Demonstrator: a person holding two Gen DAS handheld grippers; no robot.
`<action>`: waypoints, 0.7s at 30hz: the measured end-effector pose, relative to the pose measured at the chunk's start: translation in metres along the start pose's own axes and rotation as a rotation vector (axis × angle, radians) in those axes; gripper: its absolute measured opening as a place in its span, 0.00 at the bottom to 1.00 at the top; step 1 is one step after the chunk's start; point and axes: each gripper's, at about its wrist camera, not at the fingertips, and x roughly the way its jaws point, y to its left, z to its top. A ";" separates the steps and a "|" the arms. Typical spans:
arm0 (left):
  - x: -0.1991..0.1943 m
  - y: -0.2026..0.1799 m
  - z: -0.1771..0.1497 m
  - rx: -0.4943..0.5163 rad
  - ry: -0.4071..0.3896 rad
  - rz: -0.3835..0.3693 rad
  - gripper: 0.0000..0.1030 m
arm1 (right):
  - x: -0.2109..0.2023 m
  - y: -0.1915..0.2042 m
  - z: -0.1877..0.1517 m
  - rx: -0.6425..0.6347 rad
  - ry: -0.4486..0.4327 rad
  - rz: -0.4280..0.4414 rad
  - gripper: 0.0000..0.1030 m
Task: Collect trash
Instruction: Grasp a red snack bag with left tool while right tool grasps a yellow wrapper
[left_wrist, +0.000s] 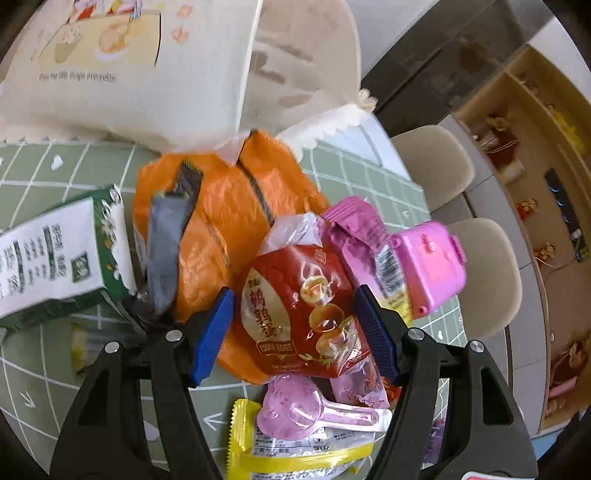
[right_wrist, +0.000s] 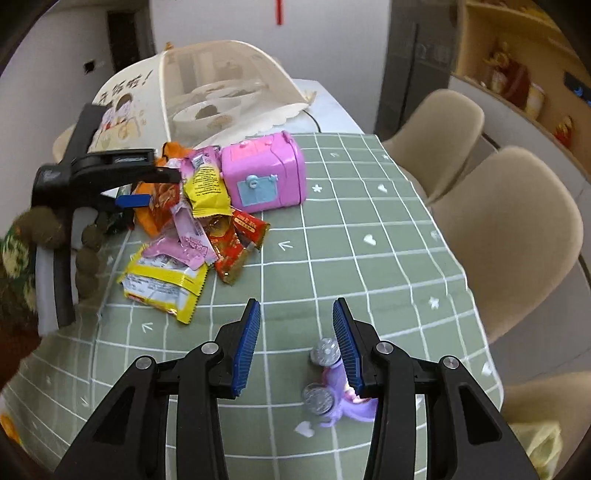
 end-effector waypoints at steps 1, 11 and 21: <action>0.001 -0.001 -0.001 0.008 0.004 0.003 0.45 | 0.000 0.000 0.001 -0.019 -0.011 -0.001 0.38; -0.073 0.037 -0.064 0.086 0.074 0.037 0.23 | 0.027 0.033 0.016 -0.133 0.013 0.249 0.38; -0.136 0.068 -0.120 0.103 0.042 0.098 0.58 | 0.060 0.106 0.031 -0.366 0.057 0.421 0.38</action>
